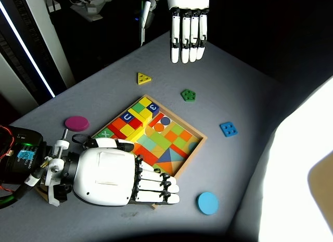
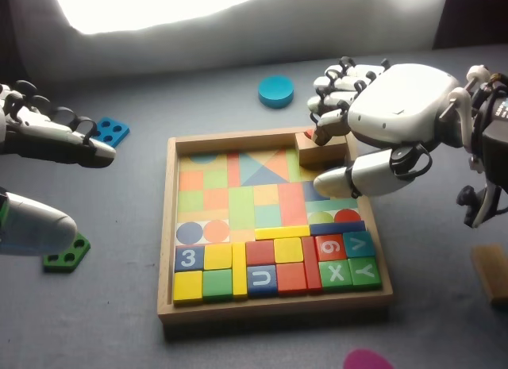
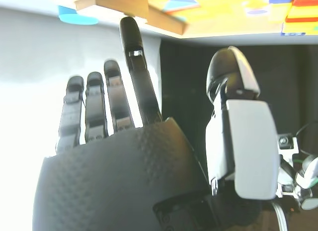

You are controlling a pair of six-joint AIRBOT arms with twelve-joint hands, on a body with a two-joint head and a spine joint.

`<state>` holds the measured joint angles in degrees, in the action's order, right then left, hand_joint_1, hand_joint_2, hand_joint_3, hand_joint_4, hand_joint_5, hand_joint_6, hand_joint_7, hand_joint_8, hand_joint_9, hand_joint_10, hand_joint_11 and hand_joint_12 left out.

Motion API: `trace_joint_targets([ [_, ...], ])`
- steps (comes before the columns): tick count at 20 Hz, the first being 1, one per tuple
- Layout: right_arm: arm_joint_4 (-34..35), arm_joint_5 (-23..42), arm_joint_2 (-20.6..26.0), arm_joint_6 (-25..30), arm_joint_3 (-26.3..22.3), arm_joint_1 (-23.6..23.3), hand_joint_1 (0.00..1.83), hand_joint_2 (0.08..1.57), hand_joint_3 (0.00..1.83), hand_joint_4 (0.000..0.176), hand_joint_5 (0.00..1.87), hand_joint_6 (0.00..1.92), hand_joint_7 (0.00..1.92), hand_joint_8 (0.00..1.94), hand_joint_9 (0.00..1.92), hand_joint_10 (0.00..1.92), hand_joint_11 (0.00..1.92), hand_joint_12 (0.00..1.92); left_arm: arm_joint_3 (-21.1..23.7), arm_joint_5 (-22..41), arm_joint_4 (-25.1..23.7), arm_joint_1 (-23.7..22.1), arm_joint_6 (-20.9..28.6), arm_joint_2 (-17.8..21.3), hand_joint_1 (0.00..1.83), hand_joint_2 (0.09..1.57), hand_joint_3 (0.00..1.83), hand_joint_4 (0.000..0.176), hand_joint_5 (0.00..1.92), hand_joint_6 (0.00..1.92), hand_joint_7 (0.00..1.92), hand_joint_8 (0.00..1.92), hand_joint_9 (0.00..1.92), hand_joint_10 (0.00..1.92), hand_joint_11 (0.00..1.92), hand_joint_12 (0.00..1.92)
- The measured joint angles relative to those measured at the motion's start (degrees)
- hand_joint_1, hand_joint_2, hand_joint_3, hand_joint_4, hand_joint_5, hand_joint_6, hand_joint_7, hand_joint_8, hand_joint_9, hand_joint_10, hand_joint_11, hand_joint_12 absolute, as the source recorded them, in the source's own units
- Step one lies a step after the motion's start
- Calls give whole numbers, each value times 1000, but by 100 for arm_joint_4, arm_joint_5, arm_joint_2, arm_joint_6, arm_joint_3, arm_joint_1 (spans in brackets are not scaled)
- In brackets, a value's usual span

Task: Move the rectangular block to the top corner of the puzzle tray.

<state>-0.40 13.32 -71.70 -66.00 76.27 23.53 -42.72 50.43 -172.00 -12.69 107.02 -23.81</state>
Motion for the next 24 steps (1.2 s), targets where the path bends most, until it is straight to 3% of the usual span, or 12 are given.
trace_joint_targets([
  [4, 0, 9, -7, -15, 20, 22, 0, 1176, 3, 0, 430, 357, 338, 18, 170, 58, 0, 224, 0, 2, -2, 0, -2, 0, 0, 1282, 3, 28, 232, 4, 278, 4, 295, 7, 10, 789],
  [6, 2, 11, -9, -26, 24, 22, 0, 1179, 3, 0, 428, 352, 318, 5, 163, 53, 0, 237, 0, 0, 0, 0, 0, 0, 0, 1282, 2, 29, 244, 8, 289, 7, 295, 5, 10, 793],
  [9, 0, 11, -24, -28, 31, 22, 0, 1183, 2, 0, 424, 343, 298, 0, 139, 39, 0, 194, 0, 0, -2, 0, 0, 0, 0, 1279, 0, 31, 229, 2, 274, 0, 279, 0, 2, 792],
  [12, 0, 11, -35, -59, 42, 24, 0, 1191, 3, 0, 421, 338, 254, 0, 114, 23, 0, 10, 0, 0, -2, 0, 0, 0, 0, 1286, 2, 28, 232, 0, 259, 2, 264, 2, 0, 763],
  [19, 11, 83, -118, -74, 173, 66, 0, 1187, 0, 0, 435, 342, 222, 0, 79, 7, 0, 0, 0, 0, 0, 0, 0, 0, 0, 1283, 0, 35, 215, 2, 259, 3, 255, 1, 0, 744],
  [24, 4, 153, -136, -140, 203, 66, 0, 1186, 0, 0, 452, 346, 201, 1, 71, 5, 0, 0, 0, 0, -2, 0, 0, 0, 0, 1286, 1, 29, 221, 3, 256, 2, 260, 3, 2, 754],
])
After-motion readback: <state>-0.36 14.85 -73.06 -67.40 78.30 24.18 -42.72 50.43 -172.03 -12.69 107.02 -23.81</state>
